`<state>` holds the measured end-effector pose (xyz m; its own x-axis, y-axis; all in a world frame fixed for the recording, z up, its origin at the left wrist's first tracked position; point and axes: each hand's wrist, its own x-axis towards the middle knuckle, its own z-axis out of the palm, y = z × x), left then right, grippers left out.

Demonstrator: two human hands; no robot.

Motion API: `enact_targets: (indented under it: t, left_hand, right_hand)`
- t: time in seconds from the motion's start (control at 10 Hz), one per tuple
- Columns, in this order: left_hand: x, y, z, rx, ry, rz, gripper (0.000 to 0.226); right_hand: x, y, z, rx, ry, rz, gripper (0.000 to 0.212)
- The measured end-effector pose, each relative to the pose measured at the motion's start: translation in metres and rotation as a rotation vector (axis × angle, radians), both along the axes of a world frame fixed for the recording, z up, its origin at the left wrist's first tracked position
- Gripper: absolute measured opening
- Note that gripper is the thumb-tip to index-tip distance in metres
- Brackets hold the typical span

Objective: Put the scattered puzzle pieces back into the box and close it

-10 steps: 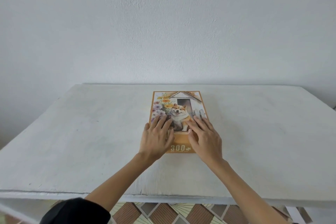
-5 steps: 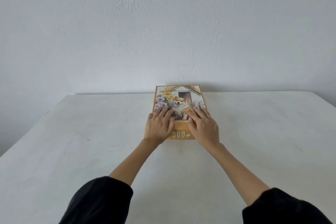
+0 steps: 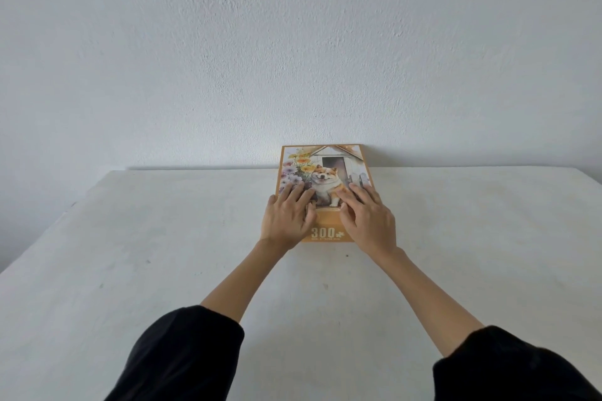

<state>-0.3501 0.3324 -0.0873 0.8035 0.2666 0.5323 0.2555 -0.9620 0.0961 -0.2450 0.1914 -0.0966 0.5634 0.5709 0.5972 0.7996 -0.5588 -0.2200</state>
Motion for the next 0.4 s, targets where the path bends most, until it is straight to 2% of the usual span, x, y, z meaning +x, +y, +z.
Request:
enact_targets:
  t: [0.2, 0.3, 0.4]
  left_hand:
    - [-0.002, -0.004, -0.003, -0.049, 0.067, 0.047, 0.054]
    - [-0.001, -0.005, 0.007, -0.122, 0.091, 0.073, 0.060]
    - [-0.030, -0.028, -0.004, -0.198, -0.030, 0.038, 0.046]
  right_hand:
    - [-0.001, -0.002, -0.005, -0.018, -0.012, -0.018, 0.039]
    - [-0.002, -0.003, 0.007, 0.013, 0.063, 0.004, 0.038]
    - [-0.030, -0.032, -0.006, 0.133, 0.158, 0.058, 0.039]
